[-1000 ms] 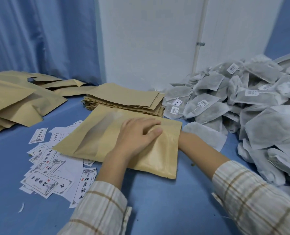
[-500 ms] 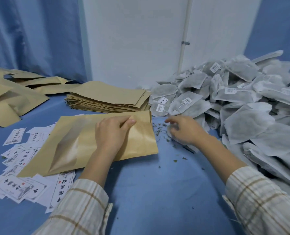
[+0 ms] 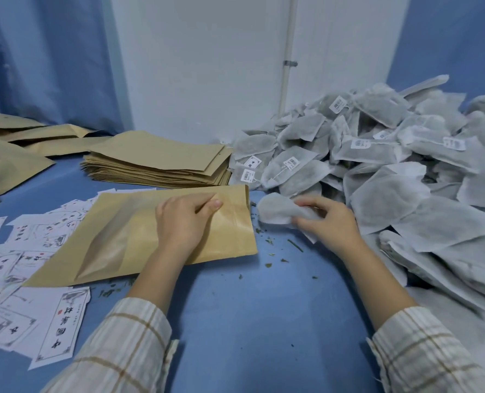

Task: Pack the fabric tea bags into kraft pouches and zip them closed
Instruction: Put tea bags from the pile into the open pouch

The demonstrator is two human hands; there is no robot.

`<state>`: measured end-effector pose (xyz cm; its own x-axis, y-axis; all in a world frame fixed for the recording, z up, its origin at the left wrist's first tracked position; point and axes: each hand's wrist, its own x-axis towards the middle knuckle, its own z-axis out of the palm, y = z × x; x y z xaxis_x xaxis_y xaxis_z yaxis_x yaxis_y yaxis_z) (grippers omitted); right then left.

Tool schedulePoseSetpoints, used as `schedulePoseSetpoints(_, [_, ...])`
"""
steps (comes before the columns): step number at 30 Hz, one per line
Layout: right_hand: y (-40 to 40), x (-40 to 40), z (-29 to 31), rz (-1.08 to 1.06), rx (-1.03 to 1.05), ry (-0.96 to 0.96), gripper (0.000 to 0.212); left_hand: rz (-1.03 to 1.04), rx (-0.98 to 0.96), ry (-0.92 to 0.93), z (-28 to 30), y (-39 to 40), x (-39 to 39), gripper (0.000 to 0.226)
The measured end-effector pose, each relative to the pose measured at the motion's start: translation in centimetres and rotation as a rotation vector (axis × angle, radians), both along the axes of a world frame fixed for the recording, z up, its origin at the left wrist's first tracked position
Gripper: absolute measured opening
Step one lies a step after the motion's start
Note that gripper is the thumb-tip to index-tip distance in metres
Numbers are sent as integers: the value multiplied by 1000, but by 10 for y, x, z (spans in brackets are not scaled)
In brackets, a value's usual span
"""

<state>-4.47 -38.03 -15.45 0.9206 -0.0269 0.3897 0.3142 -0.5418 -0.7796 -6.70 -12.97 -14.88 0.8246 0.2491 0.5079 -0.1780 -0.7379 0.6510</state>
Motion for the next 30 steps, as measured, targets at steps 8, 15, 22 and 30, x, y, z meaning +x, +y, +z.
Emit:
schedulePoseSetpoints(8, [40, -10, 13, 232, 3, 18, 12, -126, -125, 19, 10, -12, -5, 20])
schedulePoseSetpoints(15, [68, -15, 9, 351, -273, 116, 17, -256, -138, -21, 11, -36, -7, 7])
schedulePoseSetpoints(22, [52, -18, 39, 248, -705, 138, 9, -136, -81, 8, 4, -39, -5, 22])
schedulePoseSetpoints(30, [8, -7, 42, -362, -1128, 131, 39, -40, -71, -37, 12, -60, -6, 23])
